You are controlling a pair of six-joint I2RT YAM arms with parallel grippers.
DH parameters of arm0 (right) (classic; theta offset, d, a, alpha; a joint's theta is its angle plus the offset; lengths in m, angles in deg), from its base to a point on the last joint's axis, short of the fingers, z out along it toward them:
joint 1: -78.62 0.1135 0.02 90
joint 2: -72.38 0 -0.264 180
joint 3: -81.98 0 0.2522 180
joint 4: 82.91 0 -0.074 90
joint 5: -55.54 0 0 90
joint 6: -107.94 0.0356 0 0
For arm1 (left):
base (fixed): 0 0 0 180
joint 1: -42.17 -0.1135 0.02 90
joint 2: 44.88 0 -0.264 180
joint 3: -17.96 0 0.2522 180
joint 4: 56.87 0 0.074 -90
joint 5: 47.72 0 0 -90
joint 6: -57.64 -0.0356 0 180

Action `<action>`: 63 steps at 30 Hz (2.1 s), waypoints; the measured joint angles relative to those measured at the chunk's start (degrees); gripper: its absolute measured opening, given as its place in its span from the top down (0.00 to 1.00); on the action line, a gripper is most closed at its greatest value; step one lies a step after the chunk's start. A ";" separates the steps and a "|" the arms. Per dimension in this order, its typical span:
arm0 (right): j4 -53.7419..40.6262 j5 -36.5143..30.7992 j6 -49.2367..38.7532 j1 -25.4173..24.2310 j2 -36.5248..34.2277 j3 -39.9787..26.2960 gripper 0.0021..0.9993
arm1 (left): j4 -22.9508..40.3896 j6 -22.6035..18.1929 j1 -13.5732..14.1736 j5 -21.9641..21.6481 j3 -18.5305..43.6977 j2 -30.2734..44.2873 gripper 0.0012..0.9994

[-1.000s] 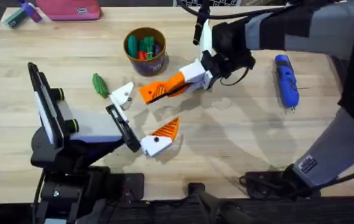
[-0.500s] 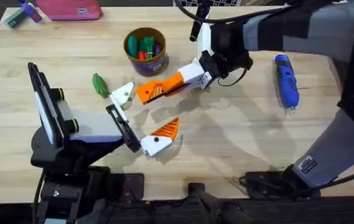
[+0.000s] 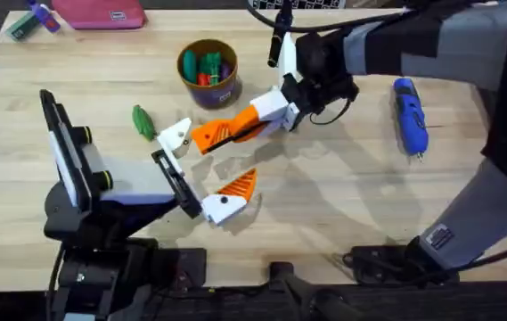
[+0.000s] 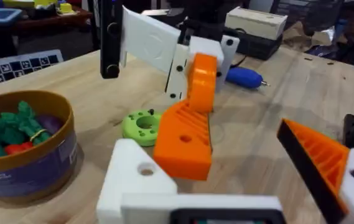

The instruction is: Pick up the gripper from the table and insert it into the empty holder that is missing its gripper. Then pick up a screw, insert it into the mounting hole, and use the screwdriver to tighten it. Finally, clean up the table by picking up the vegetable and placing it into the bucket.

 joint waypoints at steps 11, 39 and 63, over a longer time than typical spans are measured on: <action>7.30 0.00 7.59 0.49 0.01 0.00 0.99 | 0.00 0.00 -0.09 -0.24 -0.02 0.00 0.01; 16.74 -0.74 15.23 3.14 0.00 0.02 0.99 | -0.01 -0.24 -0.22 -0.06 0.00 0.00 0.01; 33.29 -1.46 33.74 5.10 -0.50 0.02 0.99 | -0.02 -0.87 -0.22 -0.17 0.00 -0.02 0.01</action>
